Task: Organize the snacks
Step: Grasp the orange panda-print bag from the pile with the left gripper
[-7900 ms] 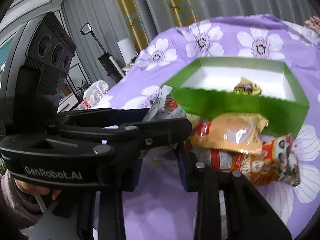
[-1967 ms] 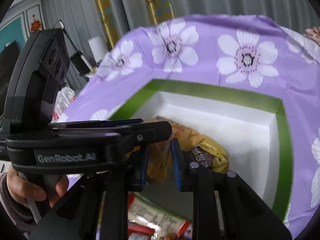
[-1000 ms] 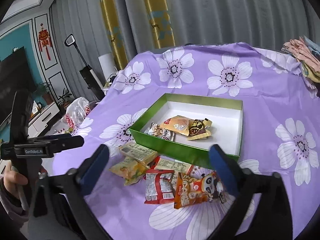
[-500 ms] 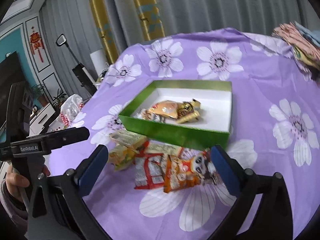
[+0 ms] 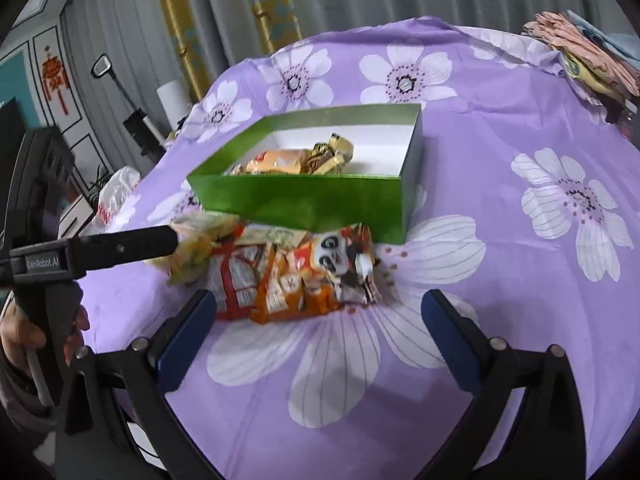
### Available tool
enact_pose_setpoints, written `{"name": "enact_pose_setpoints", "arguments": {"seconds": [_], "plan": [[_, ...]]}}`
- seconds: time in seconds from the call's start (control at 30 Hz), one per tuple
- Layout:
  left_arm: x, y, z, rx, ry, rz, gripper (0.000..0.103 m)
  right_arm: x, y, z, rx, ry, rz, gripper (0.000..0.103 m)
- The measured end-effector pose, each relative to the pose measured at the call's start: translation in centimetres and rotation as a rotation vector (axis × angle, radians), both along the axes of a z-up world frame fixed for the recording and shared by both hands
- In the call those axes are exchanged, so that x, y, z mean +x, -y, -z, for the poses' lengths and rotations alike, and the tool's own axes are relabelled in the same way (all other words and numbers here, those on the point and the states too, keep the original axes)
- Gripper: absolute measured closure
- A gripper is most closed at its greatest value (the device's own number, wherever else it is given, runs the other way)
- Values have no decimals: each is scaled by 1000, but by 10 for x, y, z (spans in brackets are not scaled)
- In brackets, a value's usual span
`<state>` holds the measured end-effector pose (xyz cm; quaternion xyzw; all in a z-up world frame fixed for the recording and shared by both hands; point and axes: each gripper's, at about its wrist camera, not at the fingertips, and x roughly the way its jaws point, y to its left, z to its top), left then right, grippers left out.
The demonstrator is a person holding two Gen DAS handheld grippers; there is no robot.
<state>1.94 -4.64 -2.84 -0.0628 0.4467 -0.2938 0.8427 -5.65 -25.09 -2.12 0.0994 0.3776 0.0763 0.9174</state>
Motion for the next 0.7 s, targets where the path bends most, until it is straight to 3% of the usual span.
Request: {"name": "enact_pose_setpoints", "arguments": {"seconds": [0.2, 0.53, 0.7], "plan": [[-5, 45, 8, 21, -9, 112, 5, 13, 15, 15, 31, -29, 16, 0], [12, 77, 19, 1, -91, 172, 5, 28, 7, 25, 17, -52, -76, 3], [19, 86, 26, 28, -107, 181, 5, 38, -3, 32, 13, -79, -121, 8]]}}
